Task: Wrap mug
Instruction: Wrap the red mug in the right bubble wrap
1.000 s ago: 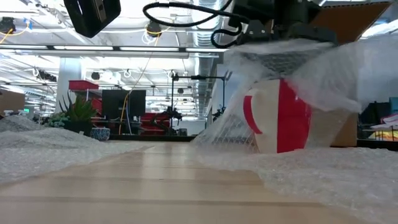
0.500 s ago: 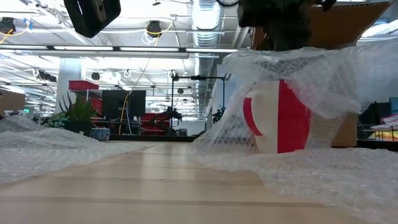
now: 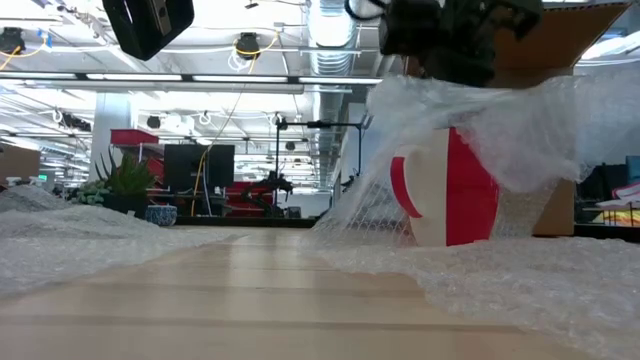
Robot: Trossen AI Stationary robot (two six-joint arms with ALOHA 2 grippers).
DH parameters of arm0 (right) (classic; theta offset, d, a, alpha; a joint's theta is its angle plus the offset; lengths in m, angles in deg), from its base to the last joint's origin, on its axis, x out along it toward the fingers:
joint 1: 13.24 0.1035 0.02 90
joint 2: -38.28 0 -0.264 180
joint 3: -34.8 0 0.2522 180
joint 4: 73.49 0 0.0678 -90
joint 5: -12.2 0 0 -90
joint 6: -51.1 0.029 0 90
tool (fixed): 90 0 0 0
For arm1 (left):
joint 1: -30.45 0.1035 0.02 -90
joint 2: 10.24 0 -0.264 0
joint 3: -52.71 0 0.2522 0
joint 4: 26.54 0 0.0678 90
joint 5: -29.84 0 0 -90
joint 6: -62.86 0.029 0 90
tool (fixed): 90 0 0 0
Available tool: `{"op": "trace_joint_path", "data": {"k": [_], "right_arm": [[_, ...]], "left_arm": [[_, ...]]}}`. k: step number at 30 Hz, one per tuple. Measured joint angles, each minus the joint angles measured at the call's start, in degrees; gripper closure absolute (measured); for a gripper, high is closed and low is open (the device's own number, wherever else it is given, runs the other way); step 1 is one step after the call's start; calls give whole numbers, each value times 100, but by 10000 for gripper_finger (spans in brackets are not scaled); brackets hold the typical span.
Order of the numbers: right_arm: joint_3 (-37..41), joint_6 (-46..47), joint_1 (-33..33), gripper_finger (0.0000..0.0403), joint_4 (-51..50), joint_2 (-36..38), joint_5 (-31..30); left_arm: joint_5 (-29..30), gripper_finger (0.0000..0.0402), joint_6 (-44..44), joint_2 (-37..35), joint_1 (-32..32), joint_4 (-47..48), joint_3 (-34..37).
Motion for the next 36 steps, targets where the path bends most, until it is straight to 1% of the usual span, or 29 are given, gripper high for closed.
{"op": "trace_joint_path", "data": {"k": [7,10,15,22,25,27,29,33,36], "right_arm": [[556,2,17,403,1038,0,2],[695,2,17,403,1211,0,2],[635,3,17,403,862,23,2],[4,-2,17,403,-432,394,-45],[-56,25,17,403,-511,687,-37],[-63,84,16,403,-534,779,183],[-39,105,39,403,-549,759,365],[92,101,59,403,-345,491,369],[169,12,52,403,-325,135,365]], "left_arm": [[0,343,0,0,0,-1,0],[0,343,0,0,0,0,0],[0,343,0,0,0,-2,0],[0,343,-12,0,0,-4,0],[0,343,-22,0,0,-2,0],[0,343,-22,0,0,-4,0],[0,343,-14,0,0,-2,0],[0,343,-2,0,0,-2,0],[0,343,-4,0,0,-4,0]]}}
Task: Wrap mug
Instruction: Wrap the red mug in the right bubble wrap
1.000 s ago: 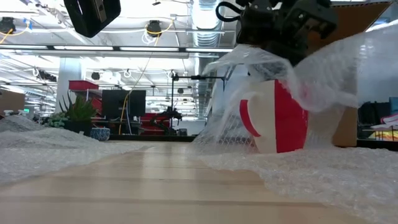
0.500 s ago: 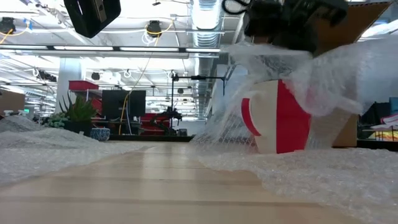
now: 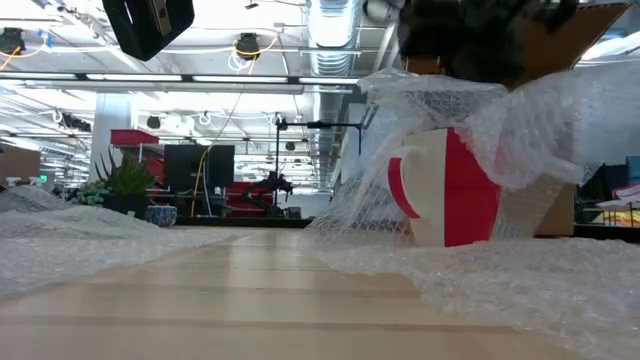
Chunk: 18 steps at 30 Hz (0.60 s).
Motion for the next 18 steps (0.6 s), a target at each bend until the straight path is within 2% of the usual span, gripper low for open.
{"op": "trace_joint_path", "data": {"k": [6,10,13,18], "right_arm": [[-4,-145,-13,403,95,-593,23],[-38,-270,-6,403,74,-684,-26],[-117,-290,11,403,-58,-465,-192],[-399,-271,93,403,-475,394,-666]], "left_arm": [[0,343,-12,0,0,2,0],[-1,343,-6,0,1,1,0],[0,343,-1,0,2,6,0],[0,343,55,0,2,-14,0]]}}
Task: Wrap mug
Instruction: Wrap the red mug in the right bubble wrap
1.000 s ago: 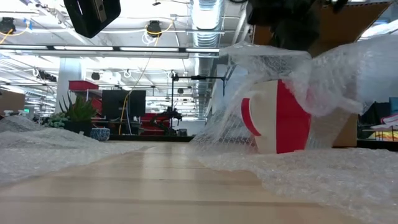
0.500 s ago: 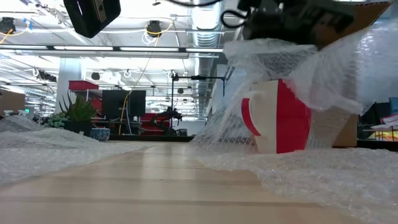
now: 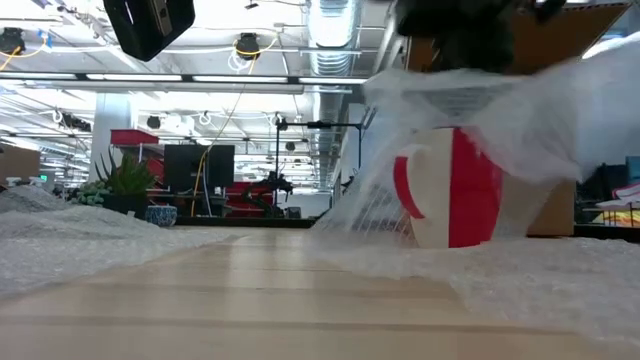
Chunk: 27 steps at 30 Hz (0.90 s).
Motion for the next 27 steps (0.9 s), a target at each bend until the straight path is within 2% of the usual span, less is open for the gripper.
{"op": "trace_joint_path", "data": {"k": [6,12,16,20,23,27], "right_arm": [[18,602,567,403,-246,1275,-214],[437,1359,1702,402,-182,1971,-218],[738,1732,2412,389,-147,1877,-238],[1049,1825,2851,355,-62,1534,-354],[1249,1844,2883,325,-270,1328,-347],[1686,1878,2823,292,-587,1378,-383]], "left_arm": [[-26,344,409,4,145,-476,2],[-672,360,1237,71,457,-731,-42],[-1420,375,1835,174,607,-738,-248],[-2252,388,2285,438,709,-795,-581],[-2835,393,2324,770,783,-751,-879],[-3112,391,2290,1299,848,-699,-1177]]}}
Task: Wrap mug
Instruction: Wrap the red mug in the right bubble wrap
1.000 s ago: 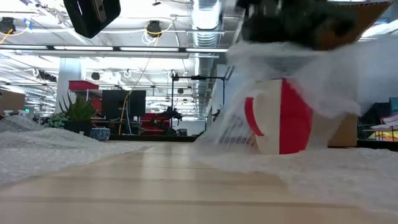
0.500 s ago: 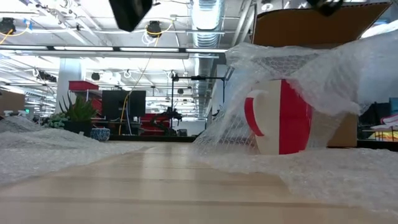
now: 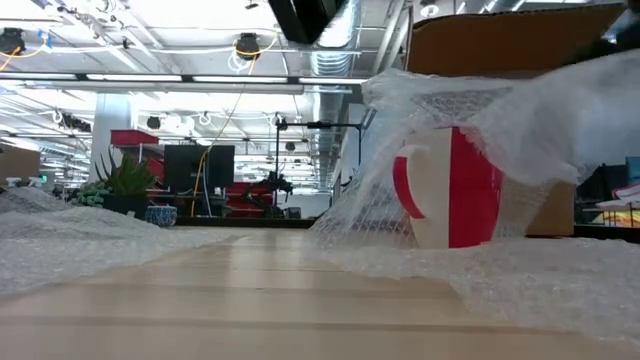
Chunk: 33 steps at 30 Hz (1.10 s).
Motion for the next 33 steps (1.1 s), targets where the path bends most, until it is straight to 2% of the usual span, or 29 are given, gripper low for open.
{"op": "trace_joint_path", "data": {"k": [4,6,9,11,14,18,22,26,33], "right_arm": [[702,32,-10,266,432,306,180],[1081,53,92,258,676,414,185],[1531,157,264,255,1218,538,201],[1761,260,355,255,1615,553,211],[1916,291,461,255,2014,537,191],[2019,333,514,257,2208,538,191],[2085,333,484,257,2265,546,169],[2080,328,413,257,2371,548,101],[2080,328,429,257,2438,548,16]], "left_arm": [[-105,373,-96,453,67,-126,-193],[-142,357,-349,688,101,-654,-242],[-512,323,-462,1055,214,-1478,-341],[-770,297,-458,1315,320,-1514,-458],[-999,260,-327,1598,458,-1096,-663],[-883,233,187,1689,603,-58,-1204],[-735,232,1127,1806,627,1105,-1804],[-886,232,1608,2019,673,1857,-2281],[-1202,242,1627,2424,797,1990,-2661]]}}
